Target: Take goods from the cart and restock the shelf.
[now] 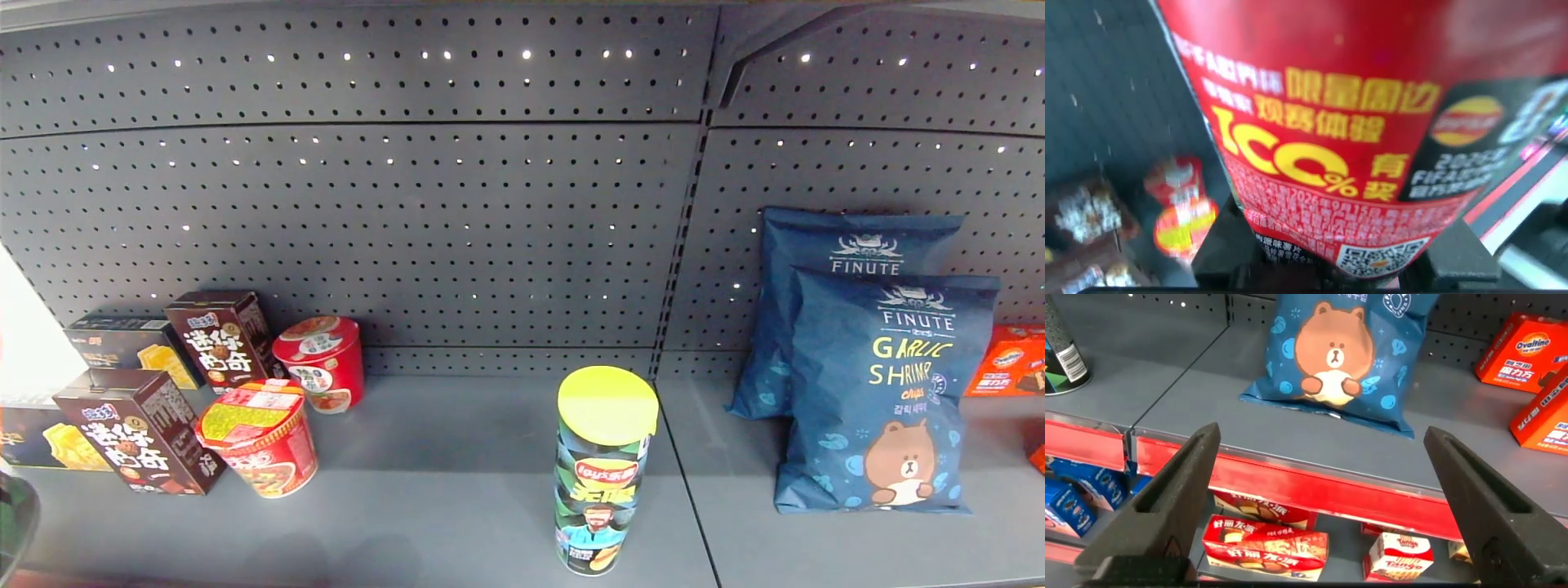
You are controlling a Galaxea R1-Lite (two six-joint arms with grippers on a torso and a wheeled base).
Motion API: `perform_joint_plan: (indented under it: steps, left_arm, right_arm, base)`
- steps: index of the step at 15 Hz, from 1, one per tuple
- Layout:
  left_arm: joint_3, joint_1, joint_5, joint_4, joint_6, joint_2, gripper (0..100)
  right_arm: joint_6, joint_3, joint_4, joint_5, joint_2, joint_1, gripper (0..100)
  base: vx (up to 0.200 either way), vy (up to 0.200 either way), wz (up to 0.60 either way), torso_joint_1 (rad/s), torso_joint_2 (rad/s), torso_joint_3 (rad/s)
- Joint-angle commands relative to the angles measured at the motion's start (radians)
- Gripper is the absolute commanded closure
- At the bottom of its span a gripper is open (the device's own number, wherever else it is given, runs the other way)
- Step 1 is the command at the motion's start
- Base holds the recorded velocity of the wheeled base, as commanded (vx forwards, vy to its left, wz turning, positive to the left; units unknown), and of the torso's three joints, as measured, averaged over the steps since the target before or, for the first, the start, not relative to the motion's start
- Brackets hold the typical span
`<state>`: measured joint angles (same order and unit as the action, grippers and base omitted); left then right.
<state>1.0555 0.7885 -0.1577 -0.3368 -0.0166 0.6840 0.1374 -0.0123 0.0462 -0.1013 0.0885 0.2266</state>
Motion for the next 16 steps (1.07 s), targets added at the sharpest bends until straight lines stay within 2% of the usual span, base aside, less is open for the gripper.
perform_joint_plan:
  steps: [1, 3, 4, 5, 9, 12, 16]
  left_arm:
    - [-0.131, 0.015, 0.058, -0.053, 0.001, 0.068, 100]
    - [-0.256, 0.011, 0.078, 0.122, 0.001, 0.092, 100]
    - [-0.285, 0.008, 0.078, 0.183, 0.001, 0.112, 100]
    - [-0.318, 0.011, 0.079, 0.219, 0.003, 0.112, 100]
    - [-0.509, 0.014, 0.084, 0.229, 0.003, 0.028, 100]
    - [-0.52, 0.015, 0.087, 0.237, 0.003, 0.029, 100]
    - [-0.539, 0.011, 0.102, 0.343, 0.006, 0.12, 100]
  right_arm:
    - [-0.002, 0.0, 0.0, -0.002, 0.005, 0.0, 0]
    - [-0.001, 0.0, 0.0, -0.002, 0.005, 0.0, 0]
    - [-0.001, 0.0, 0.0, -0.002, 0.005, 0.0, 0]
    - [0.001, 0.0, 0.0, -0.002, 0.005, 0.0, 0]
    - [0.001, 0.0, 0.0, -0.003, 0.005, 0.0, 0]
    - [0.001, 0.0, 0.0, -0.006, 0.007, 0.0, 0]
    - [-0.001, 0.0, 0.0, -0.006, 0.005, 0.0, 0]
  base:
    - [0.0, 0.0, 0.0, 0.0, 0.0, 0.0]
    - [0.0, 0.0, 0.0, 0.0, 0.0, 0.0]
    - [0.0, 0.0, 0.0, 0.0, 0.0, 0.0]
    - [0.0, 0.0, 0.0, 0.0, 0.0, 0.0]
    - [0.0, 0.0, 0.0, 0.0, 0.0, 0.0]
    - [0.0, 0.0, 0.0, 0.0, 0.0, 0.0]
    - [0.0, 0.0, 0.0, 0.0, 0.0, 0.0]
